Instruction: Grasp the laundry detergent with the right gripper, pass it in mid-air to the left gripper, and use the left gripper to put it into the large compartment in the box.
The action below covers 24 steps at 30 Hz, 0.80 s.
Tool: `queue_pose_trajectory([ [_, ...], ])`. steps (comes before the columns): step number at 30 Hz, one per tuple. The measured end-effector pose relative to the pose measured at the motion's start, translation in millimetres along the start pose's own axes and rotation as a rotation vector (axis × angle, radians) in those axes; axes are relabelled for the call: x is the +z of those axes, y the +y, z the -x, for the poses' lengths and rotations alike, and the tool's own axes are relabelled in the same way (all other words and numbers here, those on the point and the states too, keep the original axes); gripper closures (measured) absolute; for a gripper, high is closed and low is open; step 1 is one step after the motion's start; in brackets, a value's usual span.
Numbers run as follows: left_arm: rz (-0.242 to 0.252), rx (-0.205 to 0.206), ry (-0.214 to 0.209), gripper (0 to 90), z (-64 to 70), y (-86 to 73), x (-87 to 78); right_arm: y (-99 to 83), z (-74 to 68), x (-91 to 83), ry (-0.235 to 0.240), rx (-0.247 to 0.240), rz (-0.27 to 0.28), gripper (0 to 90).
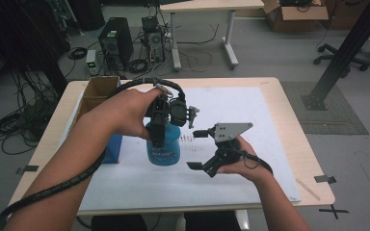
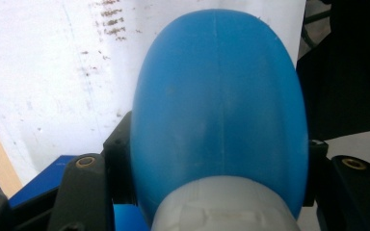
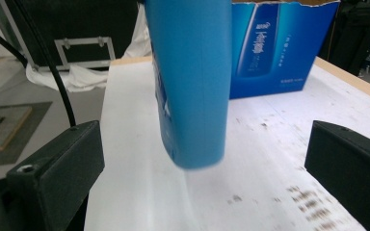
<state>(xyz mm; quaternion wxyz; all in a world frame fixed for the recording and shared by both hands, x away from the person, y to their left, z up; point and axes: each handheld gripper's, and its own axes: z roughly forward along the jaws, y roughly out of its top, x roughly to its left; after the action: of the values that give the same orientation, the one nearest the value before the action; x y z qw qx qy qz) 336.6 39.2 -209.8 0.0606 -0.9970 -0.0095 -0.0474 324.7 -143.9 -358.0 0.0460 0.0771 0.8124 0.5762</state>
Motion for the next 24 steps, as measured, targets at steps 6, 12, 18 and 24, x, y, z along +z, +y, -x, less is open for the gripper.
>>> queue_pose_trajectory([
  [6,0.025,-0.059,-0.014,38.3,-3.8,-3.0,-8.8,2.0,5.5,-19.6,-0.011,-0.017,-0.069,0.1],
  [12,0.040,-0.128,-0.030,38.2,-10.5,-8.3,-15.7,-1.1,15.0,-35.9,-0.028,0.009,-0.177,0.2],
  [18,0.047,-0.219,-0.046,38.2,-20.5,-17.2,-30.3,-4.5,24.7,-45.0,-0.029,0.022,-0.307,1.0],
  [24,0.074,-0.327,-0.072,38.1,-26.3,-31.0,-46.4,-7.5,36.1,-57.0,-0.033,0.033,-0.455,1.6],
])
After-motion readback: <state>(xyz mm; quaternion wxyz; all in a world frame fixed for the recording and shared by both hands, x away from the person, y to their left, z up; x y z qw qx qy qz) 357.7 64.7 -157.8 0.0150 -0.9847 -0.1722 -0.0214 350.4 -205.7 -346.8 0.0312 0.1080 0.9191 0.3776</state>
